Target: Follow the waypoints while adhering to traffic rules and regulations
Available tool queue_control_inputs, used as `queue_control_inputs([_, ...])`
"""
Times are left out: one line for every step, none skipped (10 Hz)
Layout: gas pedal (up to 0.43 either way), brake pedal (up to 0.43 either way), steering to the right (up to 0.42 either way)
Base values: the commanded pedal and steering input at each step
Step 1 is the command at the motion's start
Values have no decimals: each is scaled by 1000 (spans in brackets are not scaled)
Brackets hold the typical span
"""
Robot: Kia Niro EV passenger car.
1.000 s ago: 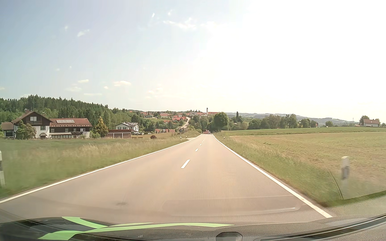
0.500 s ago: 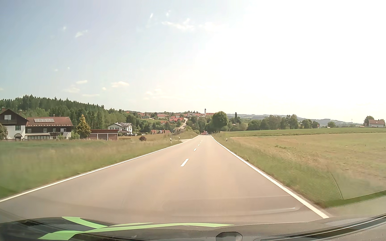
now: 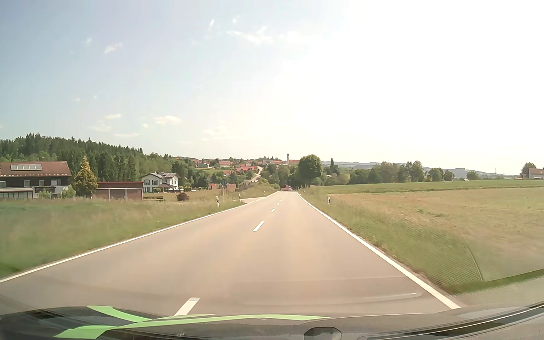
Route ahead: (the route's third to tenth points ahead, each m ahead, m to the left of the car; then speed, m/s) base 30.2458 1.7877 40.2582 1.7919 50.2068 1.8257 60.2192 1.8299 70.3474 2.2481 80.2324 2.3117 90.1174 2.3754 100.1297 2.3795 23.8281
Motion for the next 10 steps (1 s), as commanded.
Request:
queue_control_inputs([138, 0, -1])
queue_control_inputs([138, 0, -1])
queue_control_inputs([118, 0, 1])
queue_control_inputs([0, 0, 1])
queue_control_inputs([0, 0, 0])
queue_control_inputs([0, 0, 0])
queue_control_inputs([0, 0, 0])
queue_control_inputs([0, 0, 0])
queue_control_inputs([0, 0, 0])
queue_control_inputs([0, 0, 0])
